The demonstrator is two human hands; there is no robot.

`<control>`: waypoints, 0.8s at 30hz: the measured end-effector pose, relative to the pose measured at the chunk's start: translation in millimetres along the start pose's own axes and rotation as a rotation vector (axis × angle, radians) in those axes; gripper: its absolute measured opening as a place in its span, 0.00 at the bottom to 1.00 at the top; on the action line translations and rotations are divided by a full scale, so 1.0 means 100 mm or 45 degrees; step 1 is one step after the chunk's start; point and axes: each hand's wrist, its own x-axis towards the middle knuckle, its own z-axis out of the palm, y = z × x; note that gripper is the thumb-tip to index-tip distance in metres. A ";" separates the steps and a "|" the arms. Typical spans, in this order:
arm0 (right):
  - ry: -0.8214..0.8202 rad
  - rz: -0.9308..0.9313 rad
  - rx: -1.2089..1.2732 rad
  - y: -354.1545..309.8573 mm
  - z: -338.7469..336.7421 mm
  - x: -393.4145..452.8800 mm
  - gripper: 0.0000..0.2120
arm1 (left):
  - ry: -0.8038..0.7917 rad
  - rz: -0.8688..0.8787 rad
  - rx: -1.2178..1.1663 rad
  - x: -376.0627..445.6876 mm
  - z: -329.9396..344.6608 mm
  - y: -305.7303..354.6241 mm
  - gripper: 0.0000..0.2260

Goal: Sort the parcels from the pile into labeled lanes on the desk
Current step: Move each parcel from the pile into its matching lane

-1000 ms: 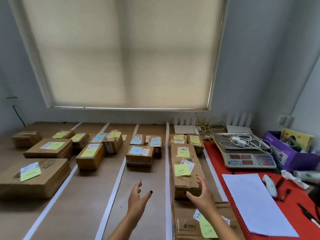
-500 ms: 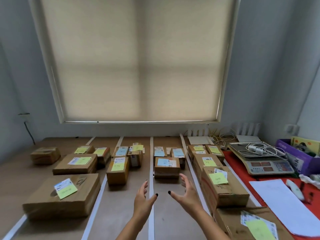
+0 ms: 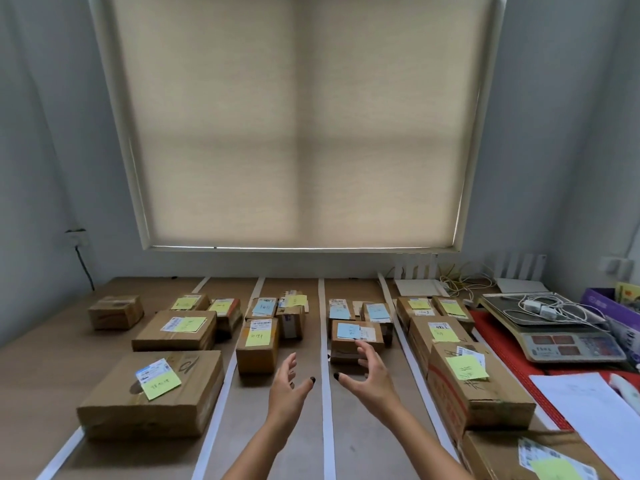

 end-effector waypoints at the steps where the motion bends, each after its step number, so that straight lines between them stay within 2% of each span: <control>1: -0.005 0.005 0.001 0.00 0.04 0.02 0.38 | -0.008 0.001 -0.004 0.00 -0.03 0.00 0.27; 16: -0.128 0.009 0.108 -0.29 1.10 0.37 0.37 | 0.031 0.000 -0.018 0.40 -0.94 -0.28 0.28; 24: -0.170 0.002 0.155 -0.61 1.96 0.67 0.36 | 0.051 -0.011 -0.059 0.93 -1.77 -0.57 0.28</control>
